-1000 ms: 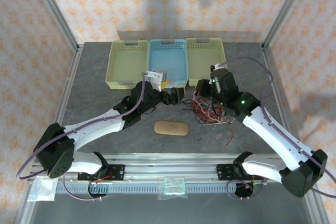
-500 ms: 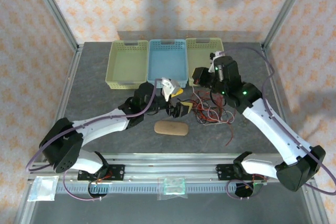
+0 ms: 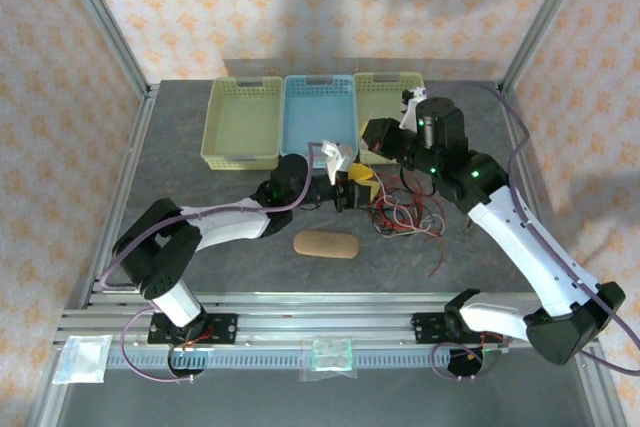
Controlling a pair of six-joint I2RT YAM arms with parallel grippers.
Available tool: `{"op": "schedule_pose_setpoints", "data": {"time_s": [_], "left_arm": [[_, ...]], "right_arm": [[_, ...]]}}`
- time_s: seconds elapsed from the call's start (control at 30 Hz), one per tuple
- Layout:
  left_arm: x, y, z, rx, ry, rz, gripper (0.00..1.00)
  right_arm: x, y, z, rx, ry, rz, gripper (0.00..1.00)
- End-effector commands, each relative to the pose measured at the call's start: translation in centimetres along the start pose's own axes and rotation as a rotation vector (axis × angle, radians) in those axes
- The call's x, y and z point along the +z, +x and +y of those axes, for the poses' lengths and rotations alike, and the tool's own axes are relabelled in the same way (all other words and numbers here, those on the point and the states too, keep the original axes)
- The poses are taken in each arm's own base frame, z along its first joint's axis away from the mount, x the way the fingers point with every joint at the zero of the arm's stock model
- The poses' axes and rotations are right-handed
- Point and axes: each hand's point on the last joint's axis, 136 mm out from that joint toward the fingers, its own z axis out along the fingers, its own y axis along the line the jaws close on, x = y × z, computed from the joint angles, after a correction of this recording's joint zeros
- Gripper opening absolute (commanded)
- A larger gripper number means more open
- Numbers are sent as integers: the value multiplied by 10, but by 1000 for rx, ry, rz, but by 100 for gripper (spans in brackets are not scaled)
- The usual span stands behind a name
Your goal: Untangle the cables
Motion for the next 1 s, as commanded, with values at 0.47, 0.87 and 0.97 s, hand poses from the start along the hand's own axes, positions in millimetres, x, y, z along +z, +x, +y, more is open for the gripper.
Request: {"op": "schedule_pose_setpoints", "data": {"time_s": [0.47, 0.87, 0.97], "left_arm": [[12, -41, -12, -29, 81, -165, 9], [6, -21, 7, 9, -45, -92, 57], [7, -22, 5, 23, -39, -84, 59]], "right_arm": [[-26, -19, 9, 41, -15, -95, 0], [-47, -35, -5, 24, 79, -204, 0], [-45, -34, -5, 25, 77, -197, 0]]}}
